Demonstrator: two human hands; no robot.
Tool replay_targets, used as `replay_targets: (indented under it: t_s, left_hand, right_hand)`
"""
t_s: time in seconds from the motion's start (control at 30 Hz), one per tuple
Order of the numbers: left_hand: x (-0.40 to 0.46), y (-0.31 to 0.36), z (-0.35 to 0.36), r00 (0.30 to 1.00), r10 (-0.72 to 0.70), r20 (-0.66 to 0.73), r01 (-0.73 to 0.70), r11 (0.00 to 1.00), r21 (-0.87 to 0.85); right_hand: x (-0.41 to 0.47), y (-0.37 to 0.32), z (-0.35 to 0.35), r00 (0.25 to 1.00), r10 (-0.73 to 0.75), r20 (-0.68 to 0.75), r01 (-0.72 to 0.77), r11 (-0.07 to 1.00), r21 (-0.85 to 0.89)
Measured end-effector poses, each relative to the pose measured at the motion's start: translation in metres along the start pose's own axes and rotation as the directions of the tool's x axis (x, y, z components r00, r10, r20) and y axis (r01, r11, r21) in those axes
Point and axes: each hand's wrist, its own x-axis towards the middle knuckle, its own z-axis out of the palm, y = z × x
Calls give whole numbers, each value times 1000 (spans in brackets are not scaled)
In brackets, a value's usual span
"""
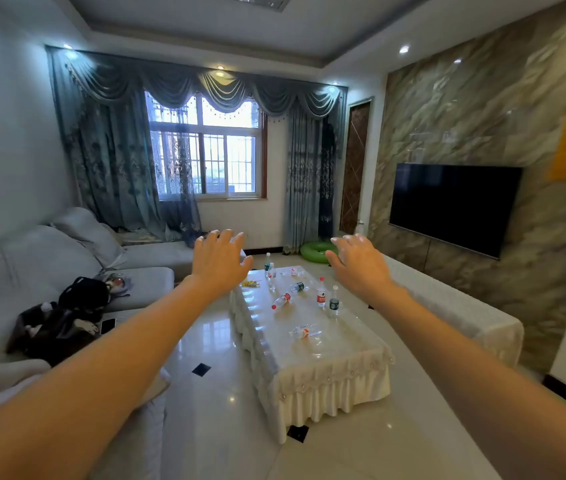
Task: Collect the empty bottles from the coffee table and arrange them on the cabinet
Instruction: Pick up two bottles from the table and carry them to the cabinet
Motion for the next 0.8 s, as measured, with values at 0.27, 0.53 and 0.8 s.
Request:
replay_targets:
  t_s: [0.27,0.53,0.8]
  left_hand:
    - [24,-16,17,1000,18,0,-18,1000,9]
    - [65,-11,51,1000,25,11,-25,1000,15]
    - [128,7,109,999,11,46,-11,1000,8]
  right_hand:
    - [20,-6,16,1000,1,10,0,999,-41]
    - [55,13,45,999,6,40,-4,999,-42]
    - [116,62,97,997,23,80,-21,999,-32]
